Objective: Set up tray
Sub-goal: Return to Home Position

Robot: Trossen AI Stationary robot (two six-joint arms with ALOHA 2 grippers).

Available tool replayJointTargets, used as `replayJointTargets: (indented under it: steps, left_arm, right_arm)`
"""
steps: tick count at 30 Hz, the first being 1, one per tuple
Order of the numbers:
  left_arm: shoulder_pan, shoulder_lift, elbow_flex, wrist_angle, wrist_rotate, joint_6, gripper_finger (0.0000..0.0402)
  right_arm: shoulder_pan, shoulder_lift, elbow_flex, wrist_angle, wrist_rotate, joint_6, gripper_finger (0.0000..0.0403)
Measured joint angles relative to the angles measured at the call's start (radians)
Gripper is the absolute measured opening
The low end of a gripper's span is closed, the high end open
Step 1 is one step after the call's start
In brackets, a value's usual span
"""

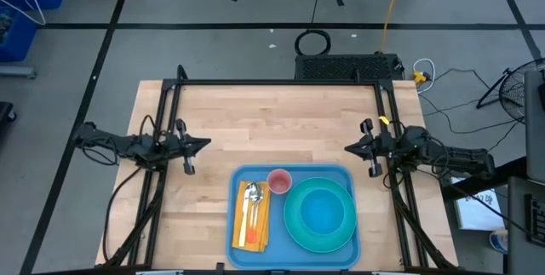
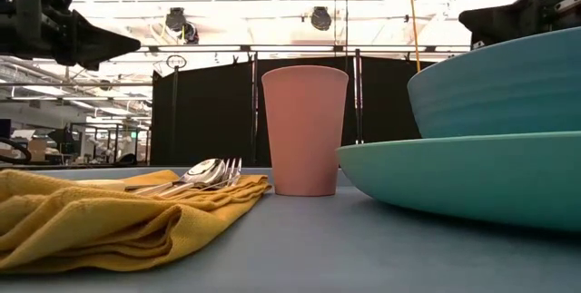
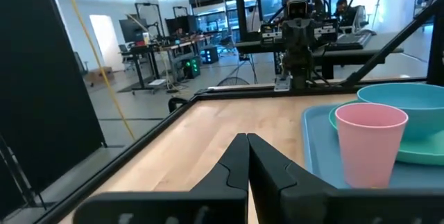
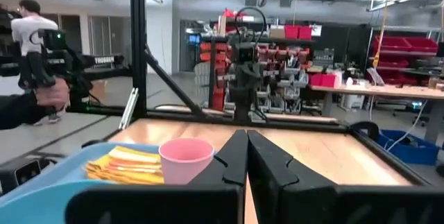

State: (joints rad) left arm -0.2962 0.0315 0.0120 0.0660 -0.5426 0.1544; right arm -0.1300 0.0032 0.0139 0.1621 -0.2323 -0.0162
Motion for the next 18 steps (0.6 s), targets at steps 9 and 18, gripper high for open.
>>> replayJointTargets:
  steps: [9,18]
  left_arm:
    - [0.000,0.003,0.000,-0.001,0.000,-0.045,0.0003]
    - [0.000,0.054,0.000,0.006,0.002,-0.139,0.0019]
  right_arm:
    - [0.000,0.000,0.000,0.065,0.023,0.067,0.0000]
    - [0.000,0.000,0.000,0.065,0.023,0.057,0.0000]
